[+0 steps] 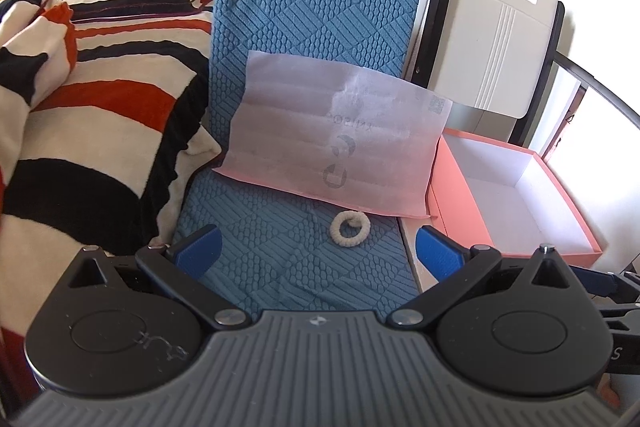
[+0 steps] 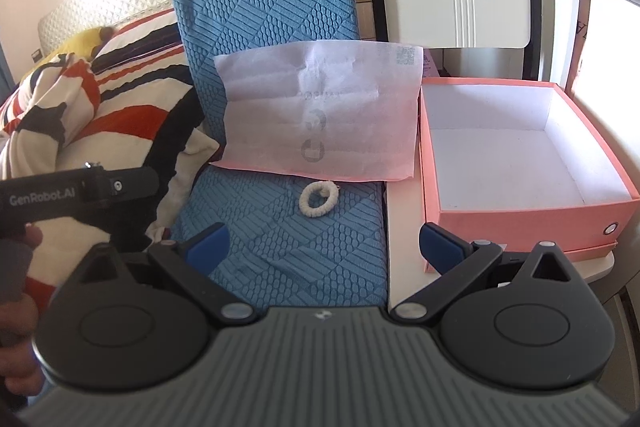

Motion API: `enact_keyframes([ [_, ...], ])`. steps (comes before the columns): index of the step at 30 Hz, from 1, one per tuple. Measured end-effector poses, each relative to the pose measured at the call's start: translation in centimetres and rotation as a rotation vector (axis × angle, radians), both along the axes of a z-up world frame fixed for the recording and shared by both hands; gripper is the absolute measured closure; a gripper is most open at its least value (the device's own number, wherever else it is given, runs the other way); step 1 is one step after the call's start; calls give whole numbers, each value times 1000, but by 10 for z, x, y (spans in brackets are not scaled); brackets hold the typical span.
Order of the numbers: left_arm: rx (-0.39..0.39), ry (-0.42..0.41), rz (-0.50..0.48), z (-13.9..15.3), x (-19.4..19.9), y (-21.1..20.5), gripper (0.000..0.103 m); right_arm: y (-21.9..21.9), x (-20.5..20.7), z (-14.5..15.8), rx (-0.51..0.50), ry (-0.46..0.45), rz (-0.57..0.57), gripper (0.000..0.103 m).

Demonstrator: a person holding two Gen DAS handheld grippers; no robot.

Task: Organize objects
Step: 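Move both tools toward the white tissue sheet on the blue cushion, then lower the left tool onto the pink edge of the tissue sheet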

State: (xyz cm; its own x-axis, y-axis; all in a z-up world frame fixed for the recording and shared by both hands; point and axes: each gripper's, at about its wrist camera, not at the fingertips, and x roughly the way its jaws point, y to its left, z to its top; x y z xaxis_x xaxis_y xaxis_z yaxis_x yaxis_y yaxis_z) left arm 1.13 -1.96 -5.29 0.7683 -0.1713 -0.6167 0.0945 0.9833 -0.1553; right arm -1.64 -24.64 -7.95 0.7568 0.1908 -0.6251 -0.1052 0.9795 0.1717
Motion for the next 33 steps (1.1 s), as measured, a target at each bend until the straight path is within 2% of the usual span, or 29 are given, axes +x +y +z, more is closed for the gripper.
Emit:
enact_keyframes([
  [11, 9, 39, 22, -52, 62, 1, 0, 7, 43, -39, 32, 20, -8, 0],
  [21, -14, 29, 7, -94, 113, 2, 0, 14, 90, -68, 30, 27, -27, 1],
  [23, -32, 45, -1, -100, 123, 5, 0, 15, 98, -71, 32, 29, -29, 1],
  [28, -8, 52, -9, -110, 141, 7, 0, 17, 108, -78, 36, 49, -30, 2],
  [33, -58, 60, -10, -116, 157, 14, 0, 22, 126, -89, 31, 69, -44, 2],
])
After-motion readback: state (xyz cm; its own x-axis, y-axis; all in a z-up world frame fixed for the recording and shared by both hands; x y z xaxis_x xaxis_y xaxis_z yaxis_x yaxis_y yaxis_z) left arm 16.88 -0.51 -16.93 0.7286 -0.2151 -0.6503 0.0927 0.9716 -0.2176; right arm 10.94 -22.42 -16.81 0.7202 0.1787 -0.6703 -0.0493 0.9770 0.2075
